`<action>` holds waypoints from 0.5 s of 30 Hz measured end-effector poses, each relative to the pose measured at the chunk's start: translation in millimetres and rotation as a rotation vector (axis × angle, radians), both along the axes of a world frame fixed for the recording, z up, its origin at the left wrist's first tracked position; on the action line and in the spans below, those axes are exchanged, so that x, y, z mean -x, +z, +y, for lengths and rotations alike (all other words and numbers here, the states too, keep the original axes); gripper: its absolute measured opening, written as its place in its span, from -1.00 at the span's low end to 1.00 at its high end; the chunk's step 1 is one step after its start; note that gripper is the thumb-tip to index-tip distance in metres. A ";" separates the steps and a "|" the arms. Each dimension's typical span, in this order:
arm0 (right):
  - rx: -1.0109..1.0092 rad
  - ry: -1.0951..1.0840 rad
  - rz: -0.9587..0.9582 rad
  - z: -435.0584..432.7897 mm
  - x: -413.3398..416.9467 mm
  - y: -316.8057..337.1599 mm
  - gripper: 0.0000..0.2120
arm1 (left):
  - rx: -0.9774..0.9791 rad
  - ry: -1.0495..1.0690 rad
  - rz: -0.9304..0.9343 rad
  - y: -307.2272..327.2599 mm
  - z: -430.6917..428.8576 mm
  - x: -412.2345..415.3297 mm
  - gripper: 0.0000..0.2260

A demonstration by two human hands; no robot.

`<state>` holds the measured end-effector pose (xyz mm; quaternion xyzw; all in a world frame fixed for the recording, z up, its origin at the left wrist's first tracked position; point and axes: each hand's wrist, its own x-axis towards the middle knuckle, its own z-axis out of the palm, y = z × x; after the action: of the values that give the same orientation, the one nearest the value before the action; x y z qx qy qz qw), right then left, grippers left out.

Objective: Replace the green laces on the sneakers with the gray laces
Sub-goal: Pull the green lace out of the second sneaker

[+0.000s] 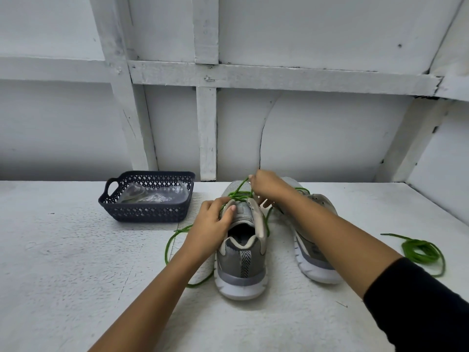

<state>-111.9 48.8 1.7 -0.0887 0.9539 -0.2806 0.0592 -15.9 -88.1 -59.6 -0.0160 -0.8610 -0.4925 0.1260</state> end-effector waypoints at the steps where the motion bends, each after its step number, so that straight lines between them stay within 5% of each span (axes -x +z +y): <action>1: 0.011 0.003 -0.038 4.7 3.5 4.3 -0.81 | 0.010 -0.009 0.001 -1.2 -0.7 1.0 -0.77; 15: -0.413 -0.132 -0.142 99.6 50.4 11.8 -0.77 | -0.013 -0.037 0.003 -7.1 -2.4 5.3 -0.80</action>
<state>-162.3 148.4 13.5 0.0078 0.9882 -0.0881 0.1247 -21.2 -90.5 -66.7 -0.0318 -0.8573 -0.5002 0.1180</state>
